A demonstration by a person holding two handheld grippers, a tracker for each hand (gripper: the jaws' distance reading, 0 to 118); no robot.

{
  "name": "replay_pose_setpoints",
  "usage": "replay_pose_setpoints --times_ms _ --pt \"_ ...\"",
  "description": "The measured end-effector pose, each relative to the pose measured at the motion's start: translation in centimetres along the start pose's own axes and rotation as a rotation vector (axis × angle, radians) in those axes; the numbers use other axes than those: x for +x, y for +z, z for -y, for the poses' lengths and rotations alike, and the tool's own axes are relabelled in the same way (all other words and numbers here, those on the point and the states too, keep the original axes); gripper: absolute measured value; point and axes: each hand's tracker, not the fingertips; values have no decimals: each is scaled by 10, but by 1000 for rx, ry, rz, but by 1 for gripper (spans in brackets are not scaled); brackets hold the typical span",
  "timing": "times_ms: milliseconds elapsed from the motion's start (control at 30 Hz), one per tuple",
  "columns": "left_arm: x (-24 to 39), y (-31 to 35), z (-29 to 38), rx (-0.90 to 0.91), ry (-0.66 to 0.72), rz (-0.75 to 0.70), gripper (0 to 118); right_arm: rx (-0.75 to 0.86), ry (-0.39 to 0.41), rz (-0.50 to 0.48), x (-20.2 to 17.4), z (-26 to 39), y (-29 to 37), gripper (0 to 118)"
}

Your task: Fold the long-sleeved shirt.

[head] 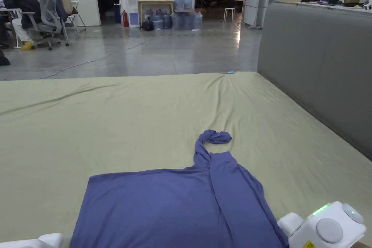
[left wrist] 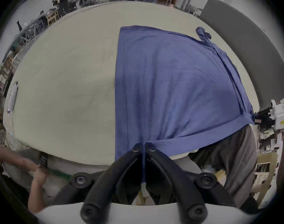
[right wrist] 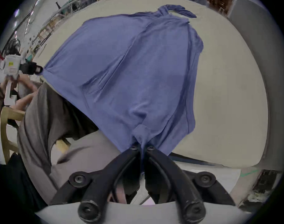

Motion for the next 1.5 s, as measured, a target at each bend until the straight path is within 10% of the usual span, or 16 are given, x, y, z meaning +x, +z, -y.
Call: replay_pose_setpoints --times_ms 33,100,133,167,300,367,400,433,467,833,900,933,1000,1200,1400,1500 --pt "1 3 0 14 19 4 5 29 -27 19 1 -2 2 27" --pt "3 10 -4 59 24 -20 71 79 -50 53 4 -6 10 92" --pt "4 13 -6 65 15 -43 111 92 -57 66 3 -7 14 111" --pt "4 18 -8 71 3 -49 117 116 -62 69 4 -10 21 110" --pt "7 48 -28 158 27 -24 114 213 -151 63 12 -29 50 98" --pt "8 59 -42 223 65 -16 58 262 -210 72 17 -44 58 4" --pt "12 64 -50 265 43 -11 37 285 -210 74 20 -54 59 0" --pt "15 65 -58 280 15 -27 37 287 -220 87 21 -62 56 0" --pt "18 63 -66 260 4 -76 0 308 -219 111 26 -72 60 0" --pt "41 2 -202 246 -51 -30 0 293 -219 92 103 -309 -3 0" --pt "41 -18 -225 228 -48 -22 0 285 -233 108 119 -363 -26 35" --pt "41 -30 -237 223 -48 -33 0 278 -246 121 127 -391 -47 76" --pt "41 -51 -259 220 -49 -67 0 247 -281 154 138 -434 -76 96" --pt "31 -96 -286 212 -13 -36 0 169 -312 220 150 -506 -149 93" --pt "34 -92 -275 207 -38 -23 0 157 -425 169 150 -493 -174 24" --pt "34 -81 -264 208 -39 -19 0 204 -406 156 133 -478 -149 8"
